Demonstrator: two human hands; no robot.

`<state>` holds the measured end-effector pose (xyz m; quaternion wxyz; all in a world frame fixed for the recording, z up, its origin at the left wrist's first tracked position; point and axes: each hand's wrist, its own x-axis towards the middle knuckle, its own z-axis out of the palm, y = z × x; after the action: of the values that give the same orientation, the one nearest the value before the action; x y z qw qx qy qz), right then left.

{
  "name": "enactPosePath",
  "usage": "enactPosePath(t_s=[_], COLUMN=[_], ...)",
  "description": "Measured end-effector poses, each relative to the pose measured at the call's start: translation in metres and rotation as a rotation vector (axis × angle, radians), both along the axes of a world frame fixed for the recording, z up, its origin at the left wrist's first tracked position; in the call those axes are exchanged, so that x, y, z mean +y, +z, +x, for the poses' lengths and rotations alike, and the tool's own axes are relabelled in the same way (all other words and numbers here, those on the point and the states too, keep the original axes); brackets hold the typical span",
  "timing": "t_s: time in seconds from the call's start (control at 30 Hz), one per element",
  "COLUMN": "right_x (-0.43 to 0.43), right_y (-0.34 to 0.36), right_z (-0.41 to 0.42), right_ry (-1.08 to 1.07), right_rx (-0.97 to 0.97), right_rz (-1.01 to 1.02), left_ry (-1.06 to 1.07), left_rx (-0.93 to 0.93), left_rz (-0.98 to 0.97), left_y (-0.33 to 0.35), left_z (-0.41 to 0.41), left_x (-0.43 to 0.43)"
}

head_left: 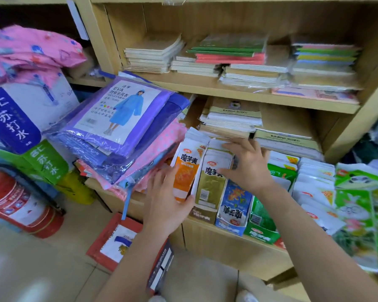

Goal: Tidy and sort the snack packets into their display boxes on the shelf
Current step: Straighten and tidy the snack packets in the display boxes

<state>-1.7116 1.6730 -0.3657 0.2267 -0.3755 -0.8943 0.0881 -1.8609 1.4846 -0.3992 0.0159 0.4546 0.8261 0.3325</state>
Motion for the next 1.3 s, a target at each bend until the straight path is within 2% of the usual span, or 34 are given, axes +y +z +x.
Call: enactPosePath(t_s=[0.1, 0.2, 0.5, 0.63, 0.73, 0.8, 0.93, 1.07, 1.23, 1.3], right_x=[-0.005, -0.01, 0.008, 0.012, 0.017, 0.018, 0.02, 0.021, 0.002, -0.003], right_y=[0.003, 0.002, -0.007, -0.001, 0.012, 0.02, 0.022, 0.014, 0.013, 0.012], right_z=[-0.006, -0.018, -0.023, -0.018, -0.005, 0.01, 0.048, 0.063, 0.05, 0.044], right_ry=[-0.022, -0.067, -0.136, -0.083, 0.077, 0.151, 0.07, -0.02, -0.078, -0.115], right_rx=[-0.167, -0.218, 0.105, 0.055, 0.003, 0.066, 0.158, -0.003, -0.423, -0.499], right_rz=[0.009, 0.068, 0.139, 0.085, -0.114, -0.215, -0.115, 0.06, 0.091, 0.061], left_ry=[-0.088, -0.101, -0.112, -0.106, -0.108, -0.109, -0.079, -0.182, -0.321, -0.334], left_rx=[0.098, 0.13, 0.142, 0.146, 0.124, 0.117, 0.111, 0.207, 0.237, 0.24], left_rz=[-0.123, -0.176, -0.178, -0.172, -0.181, -0.187, -0.102, 0.035, -0.104, -0.164], left_y=[0.004, -0.004, -0.013, -0.012, -0.011, -0.01, -0.002, 0.0, -0.009, -0.01], left_z=[0.016, 0.022, 0.02, 0.02, 0.019, 0.018, 0.028, 0.042, 0.059, 0.062], left_x=[0.002, 0.006, 0.007, 0.007, 0.008, 0.009, 0.01, 0.017, 0.024, 0.026])
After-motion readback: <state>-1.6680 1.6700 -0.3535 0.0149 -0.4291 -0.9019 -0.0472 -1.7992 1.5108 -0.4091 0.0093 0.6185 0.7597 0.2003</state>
